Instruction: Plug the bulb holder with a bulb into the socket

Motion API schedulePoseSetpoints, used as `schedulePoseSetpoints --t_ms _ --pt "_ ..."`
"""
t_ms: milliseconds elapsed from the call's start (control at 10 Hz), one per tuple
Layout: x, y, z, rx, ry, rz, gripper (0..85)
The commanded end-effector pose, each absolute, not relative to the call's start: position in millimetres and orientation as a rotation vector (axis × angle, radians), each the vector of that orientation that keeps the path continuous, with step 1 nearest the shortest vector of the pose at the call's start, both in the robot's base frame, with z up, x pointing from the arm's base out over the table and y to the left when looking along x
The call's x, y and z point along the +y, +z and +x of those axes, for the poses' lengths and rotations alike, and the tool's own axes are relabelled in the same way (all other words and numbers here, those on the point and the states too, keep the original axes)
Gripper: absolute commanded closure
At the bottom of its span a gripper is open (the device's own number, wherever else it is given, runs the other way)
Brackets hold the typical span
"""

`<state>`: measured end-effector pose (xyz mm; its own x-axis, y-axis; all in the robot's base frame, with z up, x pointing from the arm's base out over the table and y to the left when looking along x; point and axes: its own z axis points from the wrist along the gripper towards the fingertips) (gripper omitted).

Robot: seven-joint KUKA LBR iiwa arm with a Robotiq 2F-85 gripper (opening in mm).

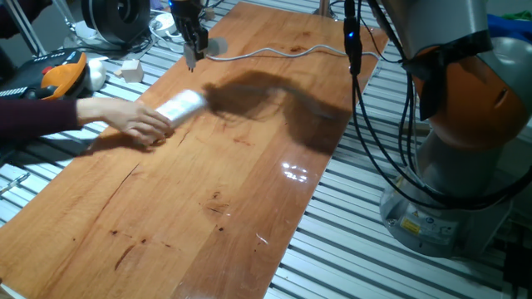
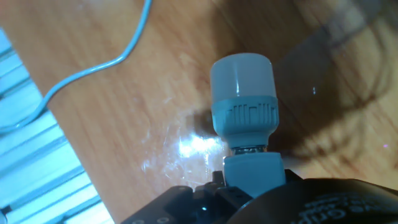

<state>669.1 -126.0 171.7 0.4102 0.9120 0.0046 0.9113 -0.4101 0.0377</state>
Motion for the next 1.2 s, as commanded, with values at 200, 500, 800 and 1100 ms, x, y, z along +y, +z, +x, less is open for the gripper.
schedulePoseSetpoints --t_ms 200,500,800,1100 --pt "-127.3 169.4 674.2 1.774 0.067 2.558 85.0" --pt "-127.0 167.4 676.5 1.798 0.069 2.535 85.0" --pt "-130.0 169.1 676.9 1.839 0.083 2.485 85.0" --pt "-133.0 170.3 676.2 1.838 0.084 2.505 85.0"
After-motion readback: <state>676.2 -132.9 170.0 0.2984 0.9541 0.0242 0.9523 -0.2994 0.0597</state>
